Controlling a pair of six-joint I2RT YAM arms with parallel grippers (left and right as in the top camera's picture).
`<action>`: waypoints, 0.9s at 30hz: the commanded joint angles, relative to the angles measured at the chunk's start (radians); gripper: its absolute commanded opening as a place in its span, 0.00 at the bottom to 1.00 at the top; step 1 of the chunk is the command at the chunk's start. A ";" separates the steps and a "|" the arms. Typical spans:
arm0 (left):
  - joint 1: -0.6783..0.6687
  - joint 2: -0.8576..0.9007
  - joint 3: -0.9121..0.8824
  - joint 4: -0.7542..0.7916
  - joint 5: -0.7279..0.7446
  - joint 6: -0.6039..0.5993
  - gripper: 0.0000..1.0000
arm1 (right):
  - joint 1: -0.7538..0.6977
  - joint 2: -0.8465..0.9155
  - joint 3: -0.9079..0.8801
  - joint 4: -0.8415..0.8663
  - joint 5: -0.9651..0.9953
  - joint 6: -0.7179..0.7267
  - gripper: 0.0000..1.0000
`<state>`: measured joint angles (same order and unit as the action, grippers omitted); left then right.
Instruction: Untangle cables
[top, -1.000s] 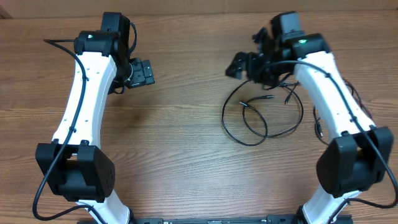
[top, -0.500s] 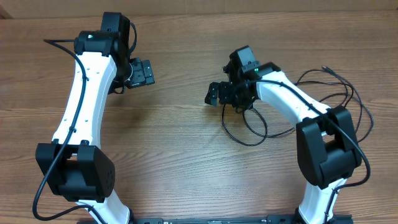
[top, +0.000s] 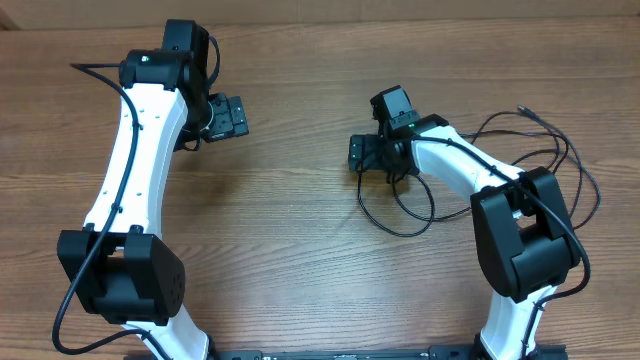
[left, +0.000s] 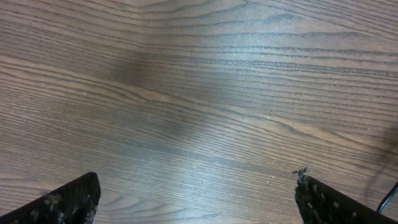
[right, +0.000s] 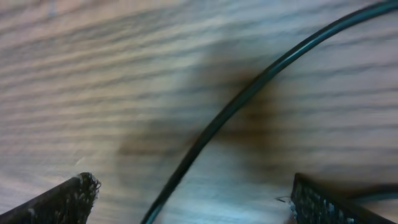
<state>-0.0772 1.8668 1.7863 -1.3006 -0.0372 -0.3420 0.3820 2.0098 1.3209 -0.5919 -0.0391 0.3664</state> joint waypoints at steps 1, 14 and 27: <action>-0.008 0.010 -0.004 0.001 0.005 -0.018 1.00 | -0.027 0.014 -0.013 0.035 0.089 0.003 1.00; -0.008 0.010 -0.004 0.001 0.005 -0.018 1.00 | -0.043 0.014 -0.013 0.075 0.090 0.004 1.00; -0.025 0.003 -0.004 0.001 0.005 -0.018 1.00 | -0.043 0.014 -0.013 0.075 0.090 0.004 1.00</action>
<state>-0.0799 1.8668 1.7863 -1.3006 -0.0372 -0.3420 0.3401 2.0190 1.3178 -0.5224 0.0349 0.3668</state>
